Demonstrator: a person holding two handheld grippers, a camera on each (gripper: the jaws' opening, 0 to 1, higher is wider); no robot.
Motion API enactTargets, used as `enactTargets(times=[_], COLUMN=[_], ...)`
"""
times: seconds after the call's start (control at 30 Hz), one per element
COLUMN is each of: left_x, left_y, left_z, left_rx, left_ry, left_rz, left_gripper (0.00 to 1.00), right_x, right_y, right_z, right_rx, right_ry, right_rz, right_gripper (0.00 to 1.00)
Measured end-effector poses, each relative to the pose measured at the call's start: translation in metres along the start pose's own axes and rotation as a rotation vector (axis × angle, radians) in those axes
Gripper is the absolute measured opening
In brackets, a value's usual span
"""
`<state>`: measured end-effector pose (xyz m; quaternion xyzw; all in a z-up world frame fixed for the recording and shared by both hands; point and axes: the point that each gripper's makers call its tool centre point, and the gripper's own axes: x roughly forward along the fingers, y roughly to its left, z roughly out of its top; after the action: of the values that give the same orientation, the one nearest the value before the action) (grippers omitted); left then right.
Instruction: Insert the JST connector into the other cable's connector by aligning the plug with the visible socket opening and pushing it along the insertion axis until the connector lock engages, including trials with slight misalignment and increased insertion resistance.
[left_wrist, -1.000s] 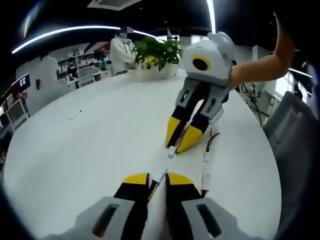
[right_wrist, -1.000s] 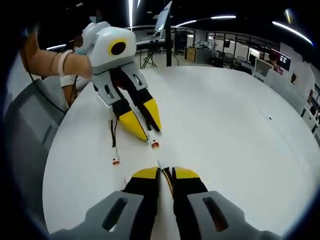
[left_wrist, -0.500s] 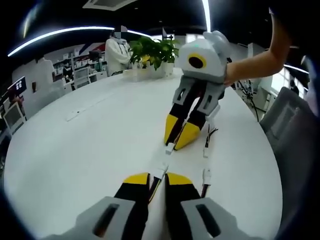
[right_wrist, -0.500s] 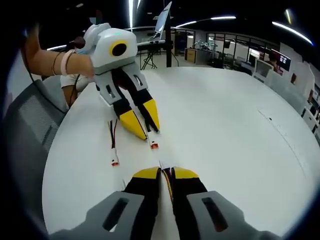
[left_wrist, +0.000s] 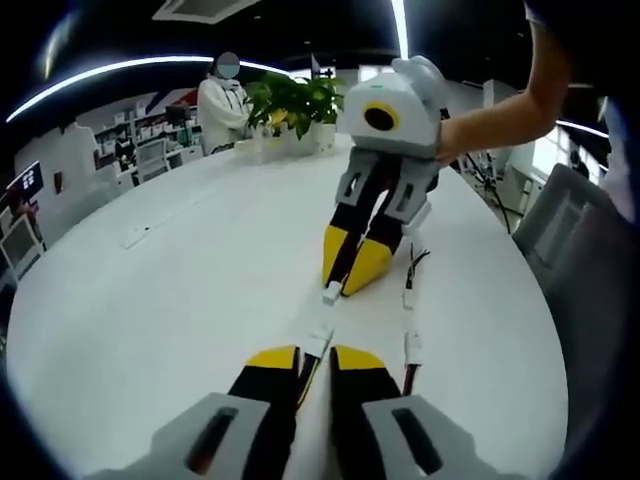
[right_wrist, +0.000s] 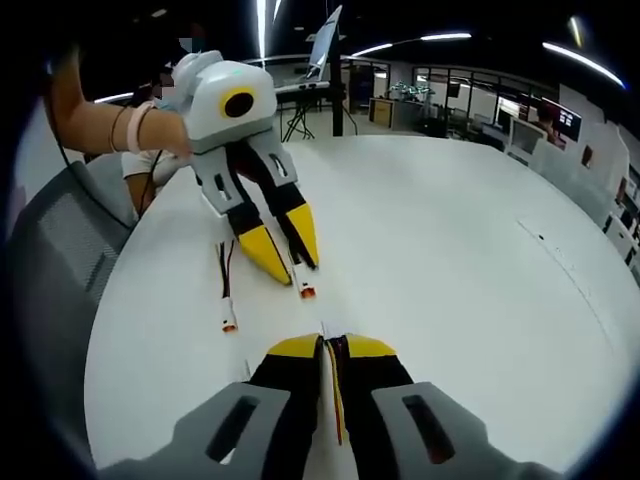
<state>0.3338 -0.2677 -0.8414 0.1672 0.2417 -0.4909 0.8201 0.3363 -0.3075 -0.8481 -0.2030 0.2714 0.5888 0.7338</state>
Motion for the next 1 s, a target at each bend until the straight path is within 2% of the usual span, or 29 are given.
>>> enactTargets(times=[0.37,1.0], left_x=[0.0045,0.0027], left_y=[-0.0031,-0.0069], left_z=[0.0023,0.0036], left_rx=[0.026,0.079], left_ry=[-0.019,-0.025], left_rz=[-0.024,-0.040], left_gripper=[0.00,0.00], right_x=[0.0009,0.0018], right_y=[0.0020,0.0029], right_z=[0.0012,0.0020], right_rx=[0.000,-0.036], right_ry=[-0.006,-0.013], right_rz=[0.004,0.012], right_gripper=[0.04,0.04])
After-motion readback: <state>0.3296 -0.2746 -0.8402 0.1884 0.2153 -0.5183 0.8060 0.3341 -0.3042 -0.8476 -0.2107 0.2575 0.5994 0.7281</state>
